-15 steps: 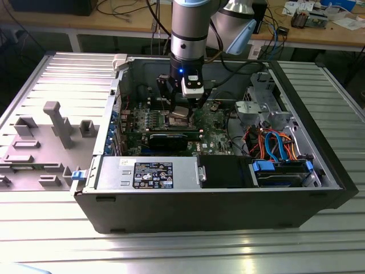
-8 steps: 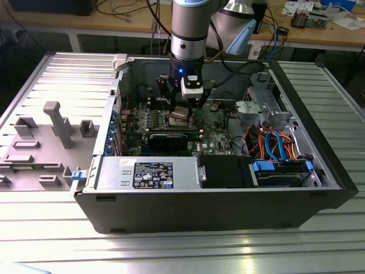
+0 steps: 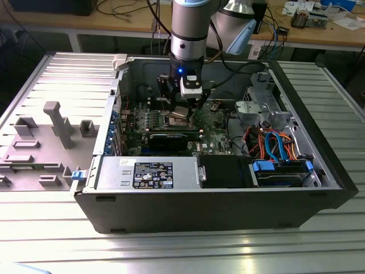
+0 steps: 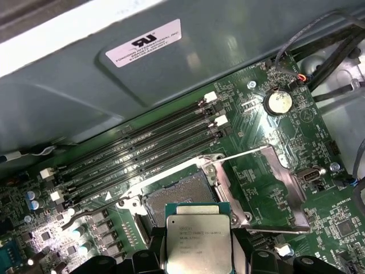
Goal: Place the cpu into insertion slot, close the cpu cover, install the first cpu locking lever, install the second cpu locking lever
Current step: 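Place the cpu into insertion slot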
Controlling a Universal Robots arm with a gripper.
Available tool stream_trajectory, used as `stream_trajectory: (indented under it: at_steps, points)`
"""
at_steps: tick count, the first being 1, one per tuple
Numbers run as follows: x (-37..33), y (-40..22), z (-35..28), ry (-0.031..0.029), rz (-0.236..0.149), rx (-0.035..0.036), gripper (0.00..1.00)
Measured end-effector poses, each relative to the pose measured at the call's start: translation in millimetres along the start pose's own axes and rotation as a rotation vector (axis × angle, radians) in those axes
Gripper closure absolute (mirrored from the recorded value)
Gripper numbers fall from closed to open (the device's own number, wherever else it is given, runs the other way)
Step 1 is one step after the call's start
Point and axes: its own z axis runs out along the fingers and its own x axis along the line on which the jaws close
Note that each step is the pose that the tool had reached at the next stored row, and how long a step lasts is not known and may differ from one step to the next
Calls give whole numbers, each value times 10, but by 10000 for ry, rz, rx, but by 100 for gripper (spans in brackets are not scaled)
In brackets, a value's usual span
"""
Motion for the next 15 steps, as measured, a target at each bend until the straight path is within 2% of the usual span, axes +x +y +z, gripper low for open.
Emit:
stream_trajectory:
  at_steps: [15]
  points:
    - [0, 0, 0, 7, 319, -2, 45]
